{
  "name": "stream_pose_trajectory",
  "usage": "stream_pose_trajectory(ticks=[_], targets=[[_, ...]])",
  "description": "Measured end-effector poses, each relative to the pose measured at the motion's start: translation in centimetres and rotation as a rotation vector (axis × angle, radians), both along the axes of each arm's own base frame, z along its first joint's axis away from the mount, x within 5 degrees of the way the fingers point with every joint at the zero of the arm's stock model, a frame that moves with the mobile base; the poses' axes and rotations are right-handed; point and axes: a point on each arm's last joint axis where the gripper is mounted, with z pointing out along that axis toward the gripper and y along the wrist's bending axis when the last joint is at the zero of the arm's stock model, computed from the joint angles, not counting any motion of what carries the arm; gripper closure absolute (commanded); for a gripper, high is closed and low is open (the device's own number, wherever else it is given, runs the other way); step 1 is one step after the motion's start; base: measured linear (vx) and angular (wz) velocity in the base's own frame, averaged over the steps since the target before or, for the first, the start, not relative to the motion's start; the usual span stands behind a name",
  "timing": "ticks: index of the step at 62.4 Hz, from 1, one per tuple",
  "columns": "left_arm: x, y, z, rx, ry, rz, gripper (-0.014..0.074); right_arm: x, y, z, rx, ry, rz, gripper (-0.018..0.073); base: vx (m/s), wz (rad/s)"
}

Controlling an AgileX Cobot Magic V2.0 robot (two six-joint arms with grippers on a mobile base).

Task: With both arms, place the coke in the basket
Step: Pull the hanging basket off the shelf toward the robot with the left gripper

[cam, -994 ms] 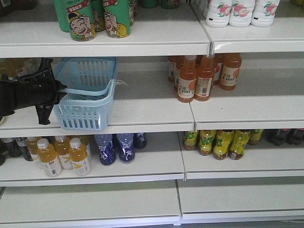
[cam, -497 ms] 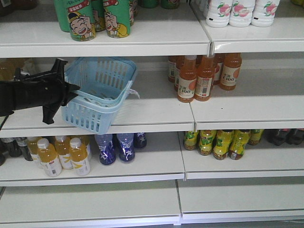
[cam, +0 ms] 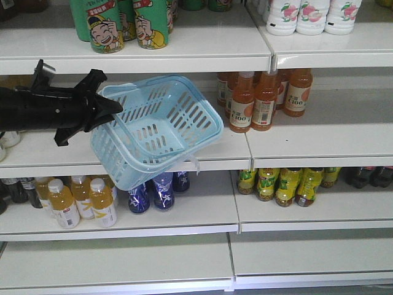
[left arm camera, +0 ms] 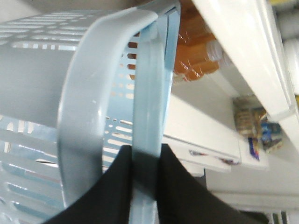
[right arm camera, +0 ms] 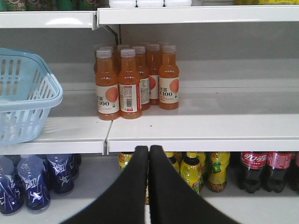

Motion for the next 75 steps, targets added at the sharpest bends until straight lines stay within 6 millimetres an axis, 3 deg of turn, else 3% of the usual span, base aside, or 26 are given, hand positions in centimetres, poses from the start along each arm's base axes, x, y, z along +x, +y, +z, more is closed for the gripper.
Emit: stream_pose_trajectory(ticks=[10, 28, 48, 75], targets=[[-1.7, -0.5, 1.0, 0.075, -0.012, -0.164, 0.0603, 0.0, 0.0, 0.0, 0.0, 0.0, 0.0, 0.0569, 0.0, 0.0], [-4.3, -1.6, 0.4, 0.146, 0.054, -0.47, 0.0603, 0.0, 0.0, 0.0, 0.0, 0.0, 0.0, 0.0569, 0.0, 0.0], [-5.7, -3.4, -0.1, 0.215, 0.078, -0.637, 0.0603, 0.0, 0.0, 0.0, 0.0, 0.0, 0.0, 0.0569, 0.0, 0.0], [-7.9, -7.8, -0.6, 0.3, 0.076, -0.827, 0.0603, 0.0, 0.0, 0.0, 0.0, 0.0, 0.0, 0.0569, 0.0, 0.0]])
